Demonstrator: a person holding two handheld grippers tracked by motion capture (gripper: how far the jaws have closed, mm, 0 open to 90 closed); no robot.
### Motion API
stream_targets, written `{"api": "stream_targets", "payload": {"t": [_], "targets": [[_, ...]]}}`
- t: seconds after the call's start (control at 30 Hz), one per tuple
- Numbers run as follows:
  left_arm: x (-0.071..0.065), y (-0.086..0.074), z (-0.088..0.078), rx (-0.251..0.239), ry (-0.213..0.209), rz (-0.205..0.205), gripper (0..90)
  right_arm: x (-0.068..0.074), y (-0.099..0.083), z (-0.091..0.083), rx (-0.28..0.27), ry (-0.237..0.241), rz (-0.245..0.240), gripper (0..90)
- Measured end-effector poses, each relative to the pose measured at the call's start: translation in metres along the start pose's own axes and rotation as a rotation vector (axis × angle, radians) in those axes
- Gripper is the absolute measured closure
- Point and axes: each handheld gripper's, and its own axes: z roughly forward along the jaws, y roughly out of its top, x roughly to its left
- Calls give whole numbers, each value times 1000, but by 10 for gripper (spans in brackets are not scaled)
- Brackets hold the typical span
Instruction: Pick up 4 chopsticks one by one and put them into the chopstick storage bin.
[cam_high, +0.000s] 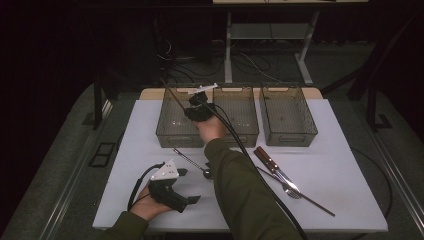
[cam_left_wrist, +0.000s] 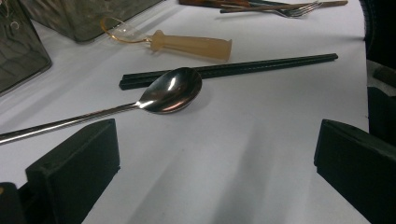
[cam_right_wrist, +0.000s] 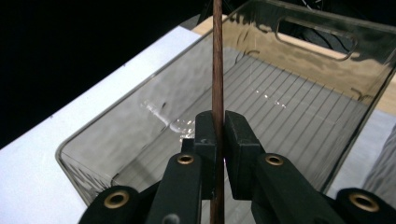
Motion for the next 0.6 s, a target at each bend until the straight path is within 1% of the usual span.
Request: {"api": "stream_targets", "payload": {"t": [0.07, 0.1, 0.13, 0.17, 0.2, 0.23, 0.3, 0.37, 0.4, 0.5, 0.53, 0.57, 0.6], "targets": [[0, 0, 0, 1, -3, -4, 0, 0, -3, 4, 17, 2, -3, 829], [0, 0, 0, 1, -3, -4, 0, 1, -4, 6, 28, 6, -3, 813], [0, 0, 0, 1, -4, -5, 0, 1, -5, 8, 31, 8, -6, 749], [0, 0, 0, 1, -4, -5, 0, 1, -5, 9, 30, -4, -13, 717], [0, 0, 0, 1, -5, -4, 0, 2, -5, 8, 34, -8, -21, 705], [0, 0, 0, 1, -5, -4, 0, 2, -5, 8, 33, 0, -29, 685], [0, 0, 0, 1, -4, 2, 0, 3, -4, 5, 29, -3, -40, 653], [-1, 0, 0, 0, -4, -7, 0, 3, -3, 2, 29, 1, -39, 620], [-1, 0, 0, 0, -4, -7, 0, 3, -3, 2, 29, 1, -39, 620], [-1, 0, 0, 2, -2, -14, 0, 3, 1, -9, 26, 6, -39, 578], [0, 0, 0, 2, -1, 9, 0, 3, 2, -13, 25, 6, -41, 574], [-1, 0, 0, -2, -2, -11, 0, 3, 2, -17, 23, 10, -45, 570], [-1, 0, 0, -2, -2, -11, 0, 3, 3, -20, 21, 18, -48, 563]]}}
